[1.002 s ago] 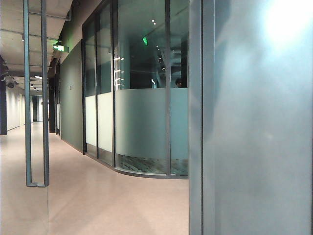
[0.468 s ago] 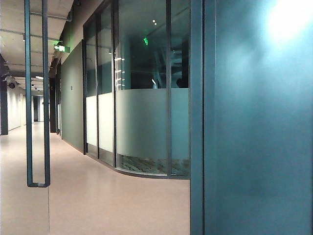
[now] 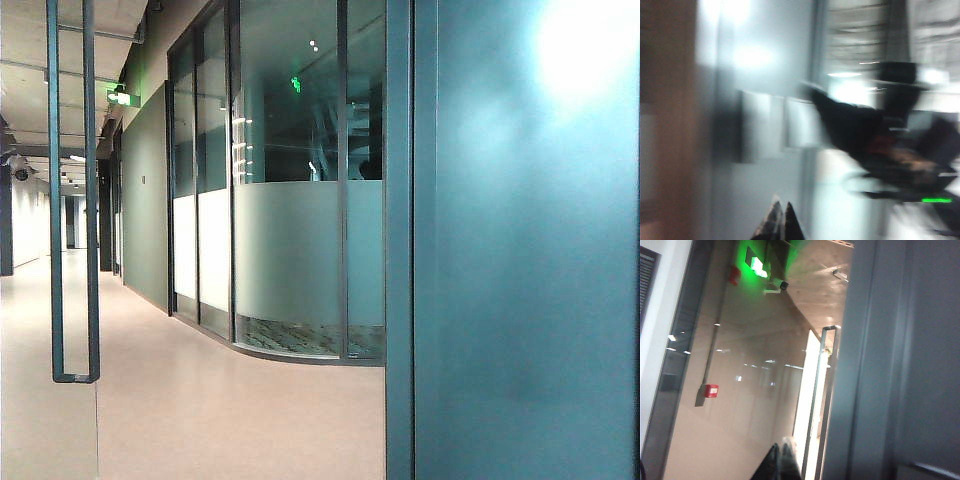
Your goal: Raise the arm to find the leftmost switch on the wall and turn off the lights.
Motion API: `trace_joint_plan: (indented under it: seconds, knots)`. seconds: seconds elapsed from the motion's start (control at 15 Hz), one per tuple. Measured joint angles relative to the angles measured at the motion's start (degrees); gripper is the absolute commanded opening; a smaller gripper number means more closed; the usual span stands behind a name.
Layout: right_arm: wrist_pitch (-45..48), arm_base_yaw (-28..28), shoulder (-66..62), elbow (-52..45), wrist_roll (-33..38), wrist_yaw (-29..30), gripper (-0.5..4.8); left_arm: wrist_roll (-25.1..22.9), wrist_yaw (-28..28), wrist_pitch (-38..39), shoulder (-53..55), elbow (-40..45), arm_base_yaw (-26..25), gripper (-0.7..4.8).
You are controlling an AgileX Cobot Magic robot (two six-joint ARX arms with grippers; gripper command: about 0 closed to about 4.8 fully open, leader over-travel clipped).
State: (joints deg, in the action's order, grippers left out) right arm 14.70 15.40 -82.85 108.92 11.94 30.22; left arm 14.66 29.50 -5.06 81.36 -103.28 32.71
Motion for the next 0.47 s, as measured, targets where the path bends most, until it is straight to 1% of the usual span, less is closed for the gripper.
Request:
trace_joint_plan:
  seconds: [0.2,0.27,0.33,0.47]
  knots:
    - [-18.7,-0.1,6.0,-0.3,-0.2,-0.2,-0.01,-16.0,-19.1,17.2,-8.1,0.0,0.0,-0.05]
    - [-23.1,-0.1,8.4,-0.8,-1.1,-0.2,-0.01,-18.2,-21.2,21.7,-10.1,0.0,-0.1,-0.05]
    - [-26.3,-0.1,10.7,-1.6,-2.3,-0.1,-0.01,-20.1,-21.7,26.4,-11.9,0.0,0.0,-0.05]
    - [-32.3,-0.1,14.1,-4.5,-4.2,-0.5,-0.01,-24.4,-25.5,35.8,-14.4,0.2,0.0,-0.05]
